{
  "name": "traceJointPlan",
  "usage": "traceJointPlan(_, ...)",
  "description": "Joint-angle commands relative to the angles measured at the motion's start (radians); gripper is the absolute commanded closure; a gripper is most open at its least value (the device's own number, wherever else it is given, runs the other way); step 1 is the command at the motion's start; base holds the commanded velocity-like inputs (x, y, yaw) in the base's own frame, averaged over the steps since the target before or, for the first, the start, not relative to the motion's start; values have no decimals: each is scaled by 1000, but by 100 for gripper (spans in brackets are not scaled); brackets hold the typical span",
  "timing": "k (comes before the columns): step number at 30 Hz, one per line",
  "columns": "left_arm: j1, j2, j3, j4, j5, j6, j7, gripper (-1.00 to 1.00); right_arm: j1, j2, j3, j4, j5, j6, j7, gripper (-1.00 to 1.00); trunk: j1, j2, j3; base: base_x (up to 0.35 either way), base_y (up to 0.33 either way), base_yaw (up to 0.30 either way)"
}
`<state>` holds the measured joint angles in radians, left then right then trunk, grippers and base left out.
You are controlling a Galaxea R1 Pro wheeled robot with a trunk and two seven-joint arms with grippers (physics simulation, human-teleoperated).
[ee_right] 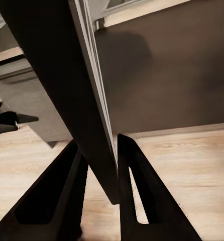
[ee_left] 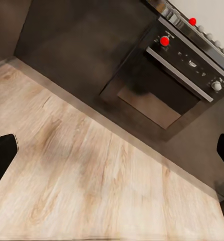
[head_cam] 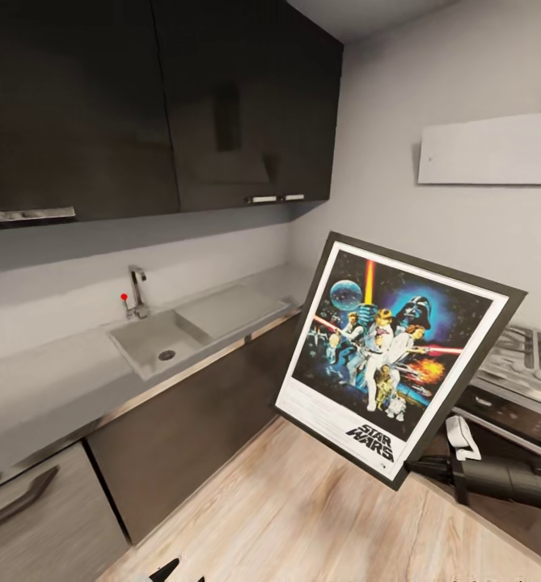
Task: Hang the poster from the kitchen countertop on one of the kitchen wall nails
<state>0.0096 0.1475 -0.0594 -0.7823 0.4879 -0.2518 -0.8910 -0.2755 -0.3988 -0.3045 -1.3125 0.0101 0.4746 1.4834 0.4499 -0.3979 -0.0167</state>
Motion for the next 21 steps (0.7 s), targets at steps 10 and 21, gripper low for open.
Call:
traceJointPlan(10,0,1,-5,0,6,-4,2,-100,-1,0,1,-2,-1,14,-50,100,0,-2,-13,-212,0,199)
traceJointPlan(21,0,1,-5,0,6,-9,2,-100,-1,-1,-8,-7,-5,21,-47,100,0,-2,-19,-145,122,109)
